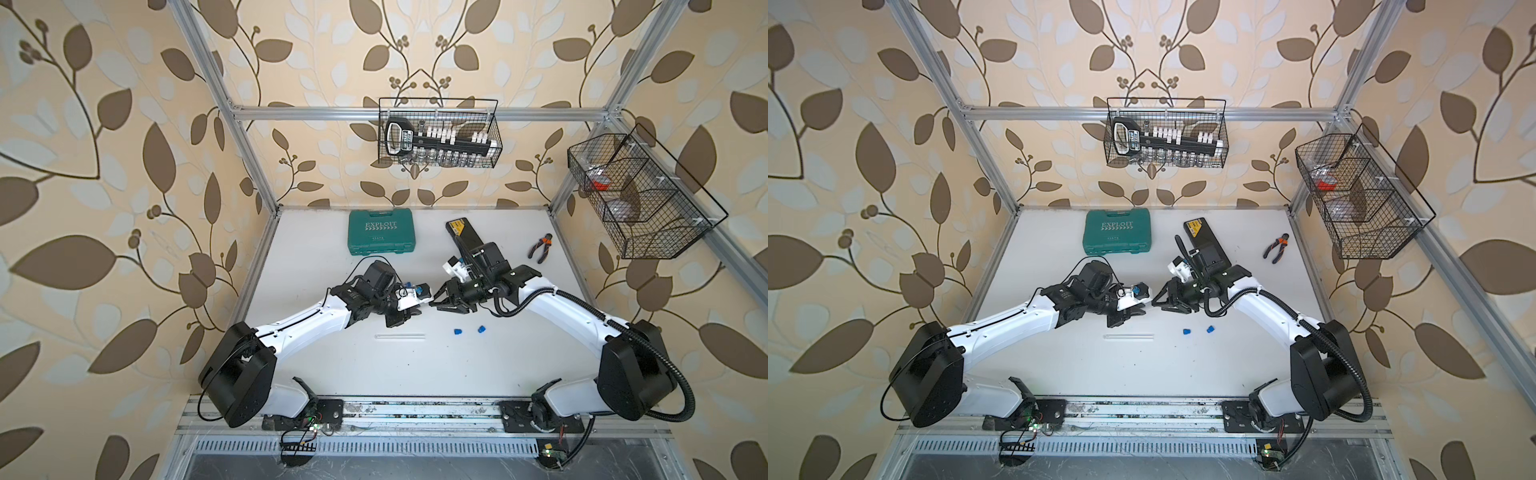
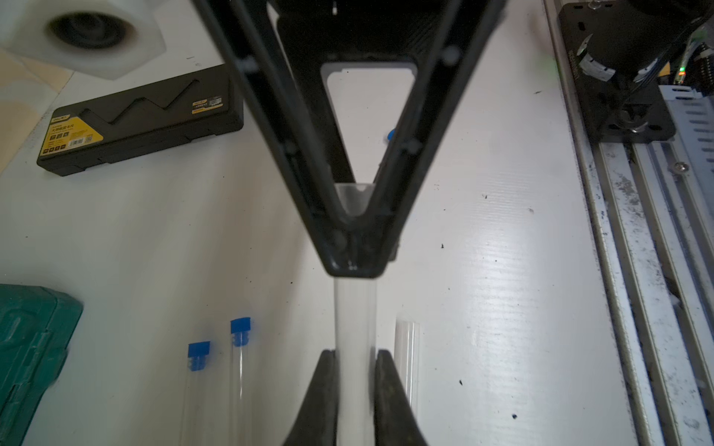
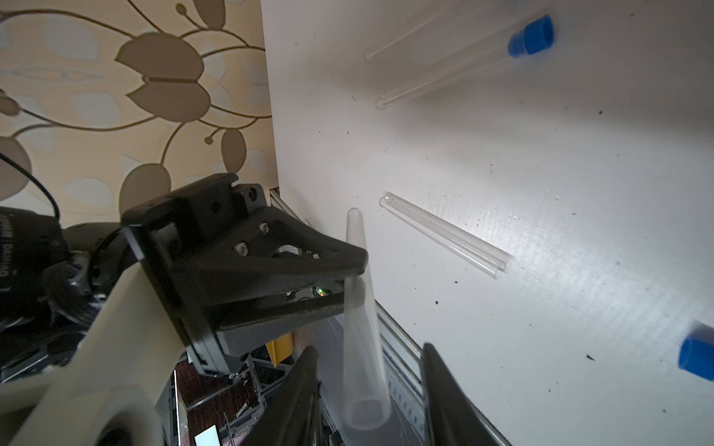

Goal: Insert stoppers into test tubes
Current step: Pick up the test tube at the center of the board.

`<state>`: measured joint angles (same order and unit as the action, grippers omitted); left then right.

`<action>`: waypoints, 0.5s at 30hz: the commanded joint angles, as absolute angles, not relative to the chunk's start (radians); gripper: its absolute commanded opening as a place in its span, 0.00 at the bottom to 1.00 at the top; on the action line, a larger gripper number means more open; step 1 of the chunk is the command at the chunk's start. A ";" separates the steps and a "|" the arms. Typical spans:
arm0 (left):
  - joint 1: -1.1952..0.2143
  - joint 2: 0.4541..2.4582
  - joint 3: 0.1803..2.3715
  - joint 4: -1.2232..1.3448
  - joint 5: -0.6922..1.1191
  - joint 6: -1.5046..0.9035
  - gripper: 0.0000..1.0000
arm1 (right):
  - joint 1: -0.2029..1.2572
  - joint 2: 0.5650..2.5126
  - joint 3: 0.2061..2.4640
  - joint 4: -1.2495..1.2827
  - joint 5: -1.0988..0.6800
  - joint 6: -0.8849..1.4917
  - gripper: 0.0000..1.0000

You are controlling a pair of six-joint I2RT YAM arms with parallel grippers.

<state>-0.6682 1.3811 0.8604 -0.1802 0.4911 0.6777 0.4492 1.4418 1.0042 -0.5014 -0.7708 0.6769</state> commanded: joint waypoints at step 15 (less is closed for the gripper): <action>-0.673 1.348 0.863 -0.144 0.519 0.682 0.09 | 0.457 1.456 1.026 -0.480 -0.787 0.692 0.25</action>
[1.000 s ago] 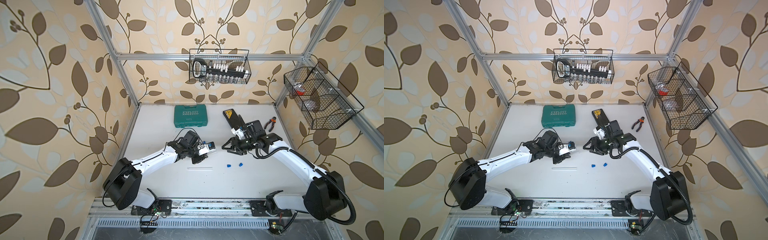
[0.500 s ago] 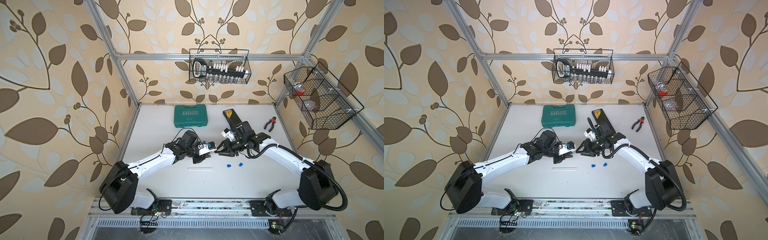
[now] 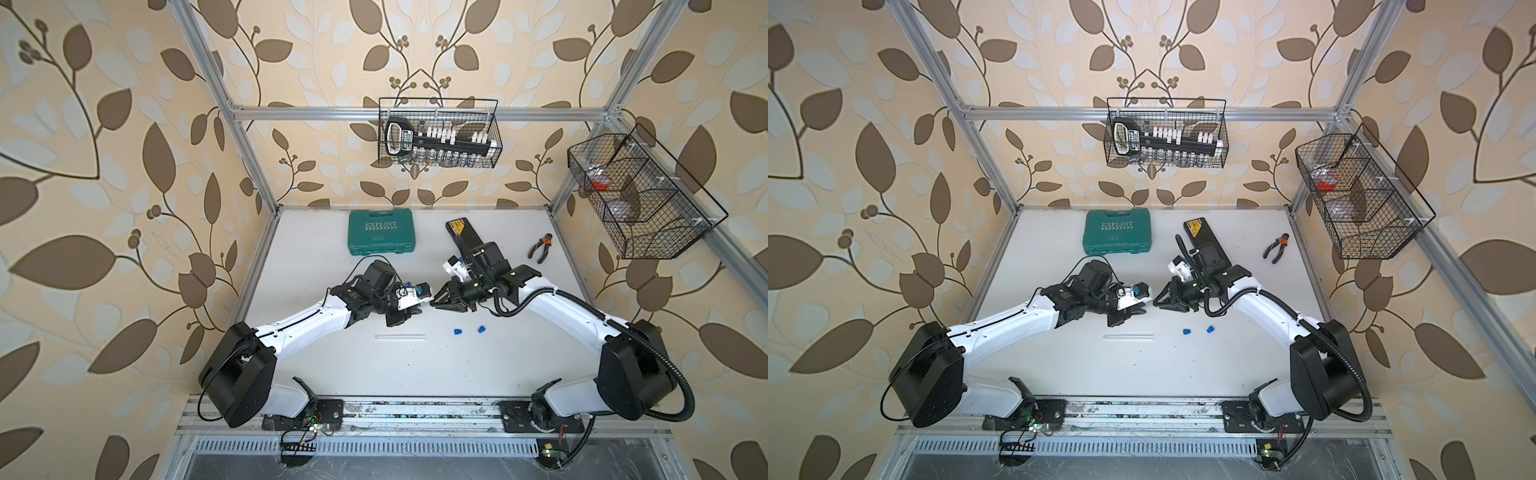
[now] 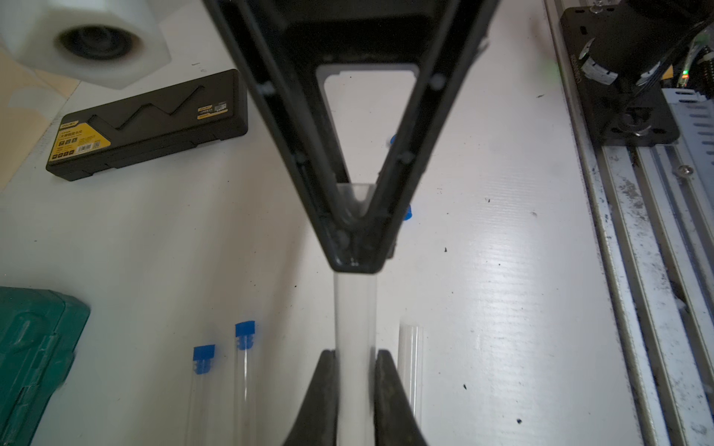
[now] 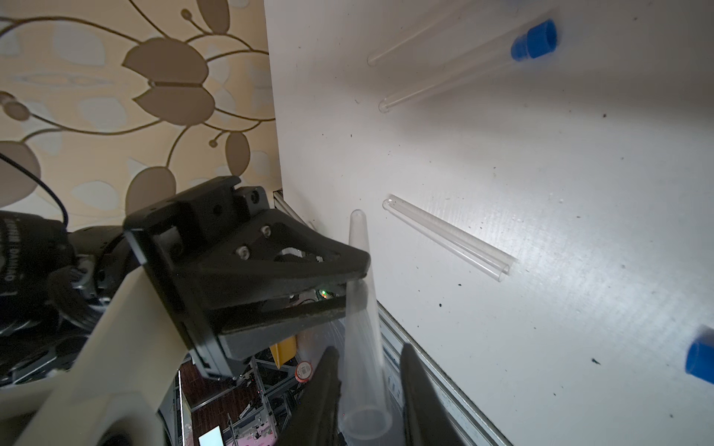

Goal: Insert stoppers into test tubes
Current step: Pick up the test tube at the center of the board.

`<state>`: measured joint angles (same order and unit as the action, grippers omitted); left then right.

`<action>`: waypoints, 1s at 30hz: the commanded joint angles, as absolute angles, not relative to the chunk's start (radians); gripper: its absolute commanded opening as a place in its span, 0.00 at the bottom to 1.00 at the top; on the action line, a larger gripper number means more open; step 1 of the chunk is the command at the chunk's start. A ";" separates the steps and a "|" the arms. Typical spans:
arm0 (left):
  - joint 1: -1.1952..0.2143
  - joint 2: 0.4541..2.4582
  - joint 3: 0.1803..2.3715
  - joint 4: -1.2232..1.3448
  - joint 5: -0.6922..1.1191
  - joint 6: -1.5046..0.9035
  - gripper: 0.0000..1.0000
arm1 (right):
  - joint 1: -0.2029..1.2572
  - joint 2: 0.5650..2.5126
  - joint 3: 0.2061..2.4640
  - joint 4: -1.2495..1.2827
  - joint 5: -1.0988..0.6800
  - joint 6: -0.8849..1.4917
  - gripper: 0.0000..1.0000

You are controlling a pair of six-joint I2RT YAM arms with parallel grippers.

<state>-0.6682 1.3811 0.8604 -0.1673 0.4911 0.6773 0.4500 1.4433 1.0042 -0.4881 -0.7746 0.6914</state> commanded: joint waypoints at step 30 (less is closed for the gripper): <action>-0.666 1.268 0.768 -0.056 0.485 0.602 0.49 | 0.457 1.424 1.021 -0.473 -0.839 0.689 0.03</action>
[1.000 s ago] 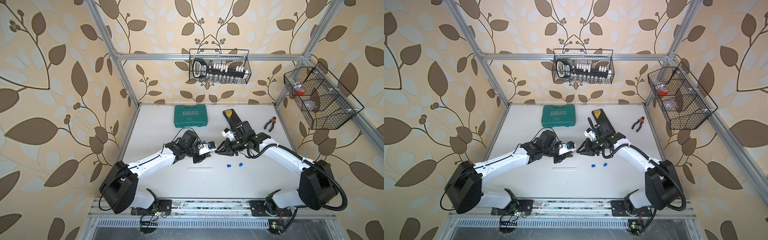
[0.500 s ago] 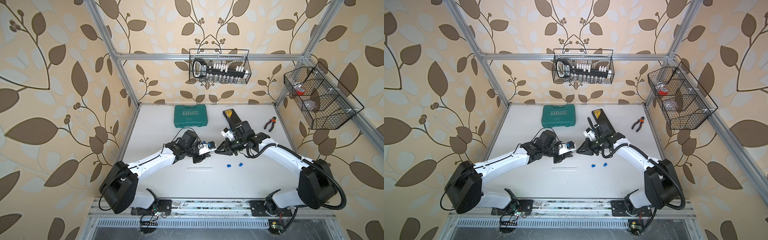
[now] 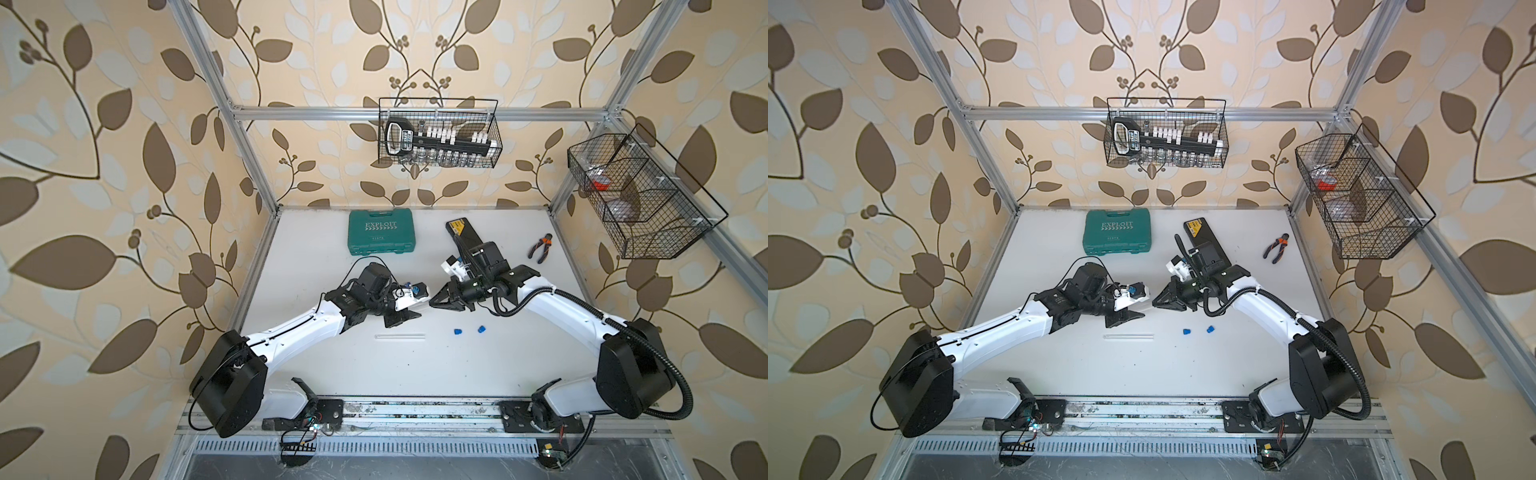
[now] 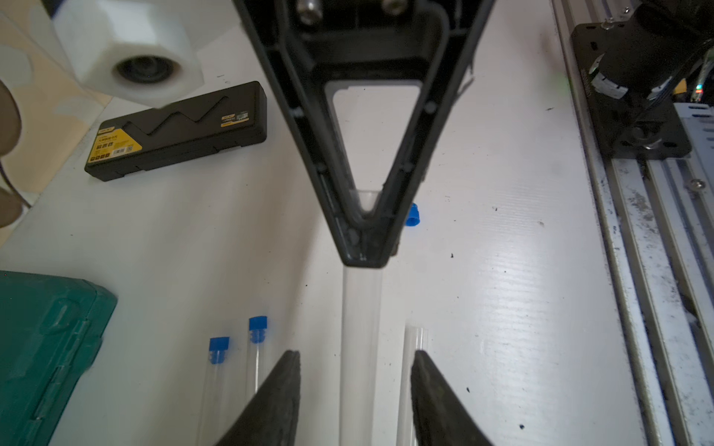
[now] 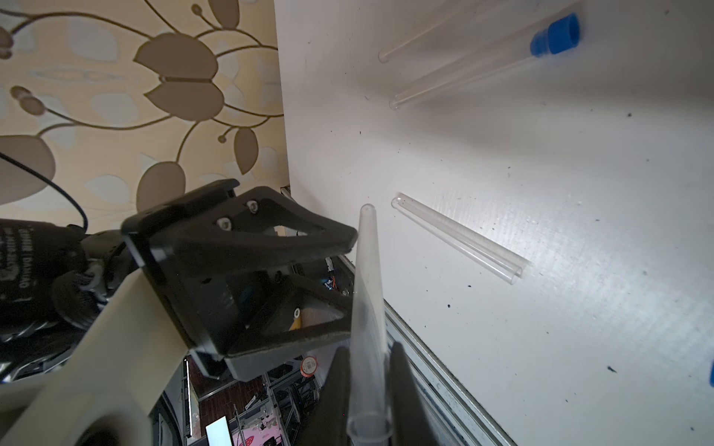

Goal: Insert stoppers into test tubes
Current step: Pick up the test tube at the center of the board.

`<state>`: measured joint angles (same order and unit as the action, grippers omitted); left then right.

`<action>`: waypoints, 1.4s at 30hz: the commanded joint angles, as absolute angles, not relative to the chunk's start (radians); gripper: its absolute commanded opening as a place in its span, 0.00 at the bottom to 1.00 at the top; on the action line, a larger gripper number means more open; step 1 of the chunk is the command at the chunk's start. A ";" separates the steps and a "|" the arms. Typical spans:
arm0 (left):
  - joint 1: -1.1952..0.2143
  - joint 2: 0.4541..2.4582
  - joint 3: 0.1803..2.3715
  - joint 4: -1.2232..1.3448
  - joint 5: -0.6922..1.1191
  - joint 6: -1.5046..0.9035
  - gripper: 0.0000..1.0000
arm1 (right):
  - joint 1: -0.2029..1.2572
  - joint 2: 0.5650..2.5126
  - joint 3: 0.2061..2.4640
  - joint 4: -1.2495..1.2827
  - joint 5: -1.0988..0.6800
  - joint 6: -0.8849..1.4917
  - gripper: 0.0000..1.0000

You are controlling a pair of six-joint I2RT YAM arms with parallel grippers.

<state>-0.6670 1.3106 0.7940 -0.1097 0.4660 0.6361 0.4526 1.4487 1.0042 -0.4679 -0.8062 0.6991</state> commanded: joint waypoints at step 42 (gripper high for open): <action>-0.662 1.301 0.792 -0.103 0.418 0.671 0.05 | 0.458 1.437 1.033 -0.457 -0.894 0.690 0.00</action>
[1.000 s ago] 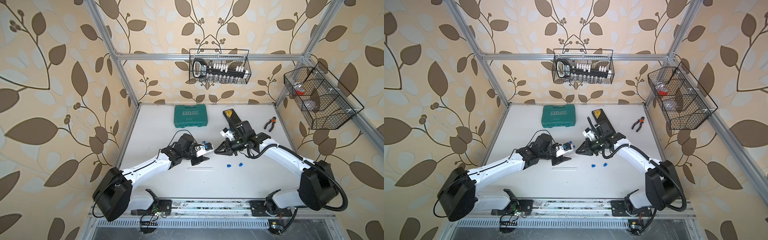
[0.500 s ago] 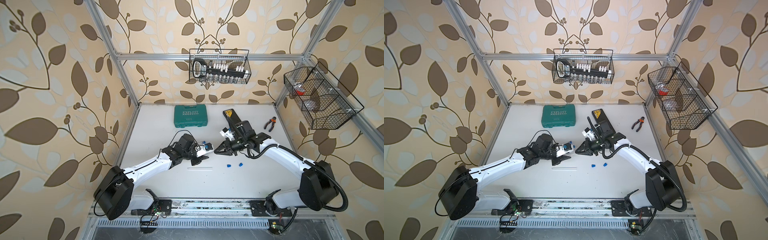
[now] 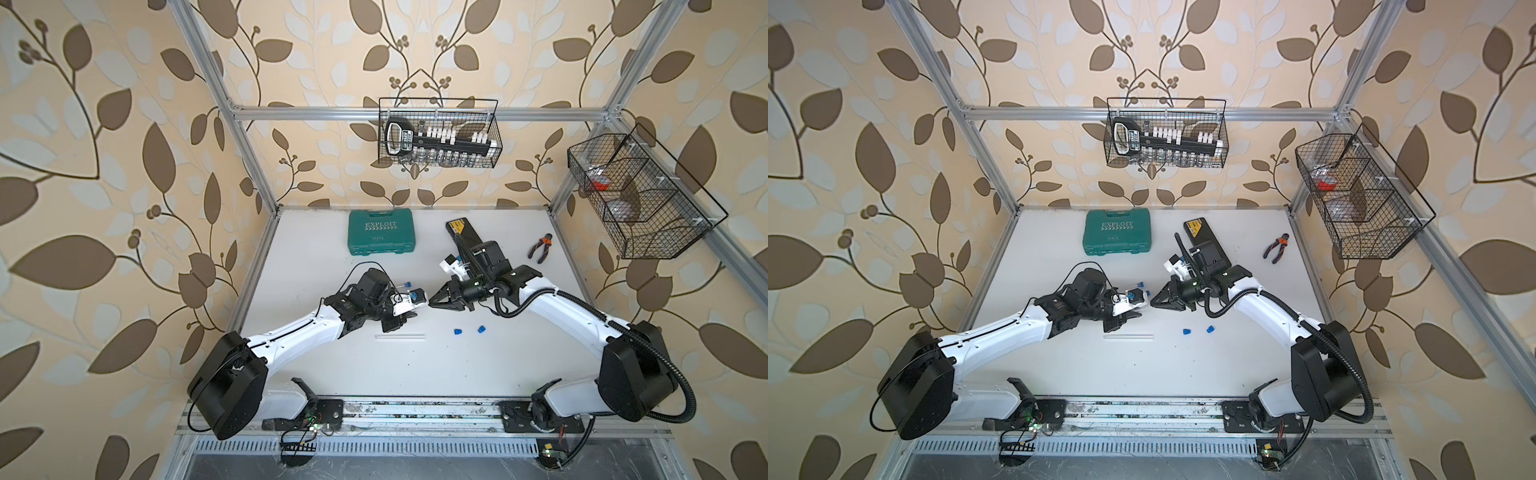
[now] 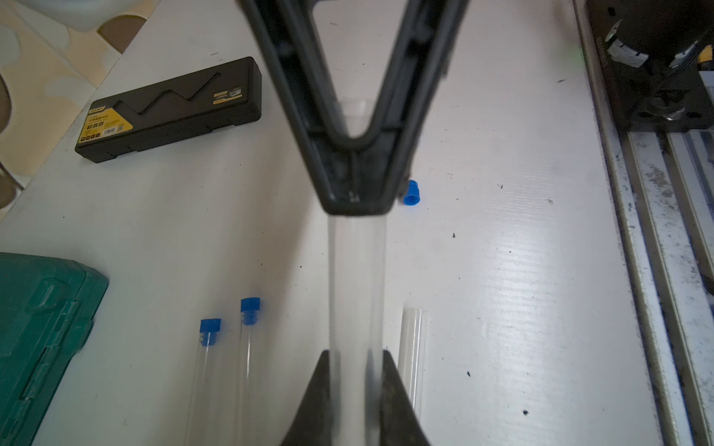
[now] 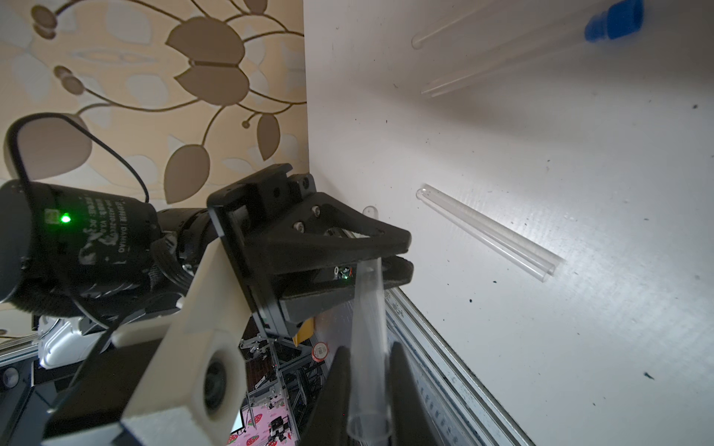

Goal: Insert stoppers into test tubes
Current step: Pick up the test tube at the center of the board, then pick up the stopper from the center of the board.

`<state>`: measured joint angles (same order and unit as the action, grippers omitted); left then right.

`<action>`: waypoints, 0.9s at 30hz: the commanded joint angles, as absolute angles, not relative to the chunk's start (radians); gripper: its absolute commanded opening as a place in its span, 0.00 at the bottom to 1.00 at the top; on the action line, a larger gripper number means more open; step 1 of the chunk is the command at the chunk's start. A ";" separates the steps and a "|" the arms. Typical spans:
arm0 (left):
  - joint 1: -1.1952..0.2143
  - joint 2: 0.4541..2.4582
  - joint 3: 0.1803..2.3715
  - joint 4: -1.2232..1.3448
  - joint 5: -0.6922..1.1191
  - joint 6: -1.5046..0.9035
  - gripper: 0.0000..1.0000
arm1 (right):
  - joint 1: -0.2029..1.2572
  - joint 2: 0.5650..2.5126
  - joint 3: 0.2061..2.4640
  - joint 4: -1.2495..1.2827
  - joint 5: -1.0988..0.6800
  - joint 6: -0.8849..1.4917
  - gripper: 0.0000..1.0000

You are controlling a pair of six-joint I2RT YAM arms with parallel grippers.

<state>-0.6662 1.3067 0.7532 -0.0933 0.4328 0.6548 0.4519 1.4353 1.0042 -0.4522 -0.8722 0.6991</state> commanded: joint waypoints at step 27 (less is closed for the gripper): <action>-0.472 1.285 0.754 0.058 0.327 0.398 0.00 | 0.459 1.264 1.049 -0.730 -0.058 -0.465 0.52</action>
<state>-0.4706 1.3067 0.7574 -0.0040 0.2905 0.4152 0.3981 1.2690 1.0981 -0.6373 -0.1993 -0.1612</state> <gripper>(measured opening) 0.162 0.511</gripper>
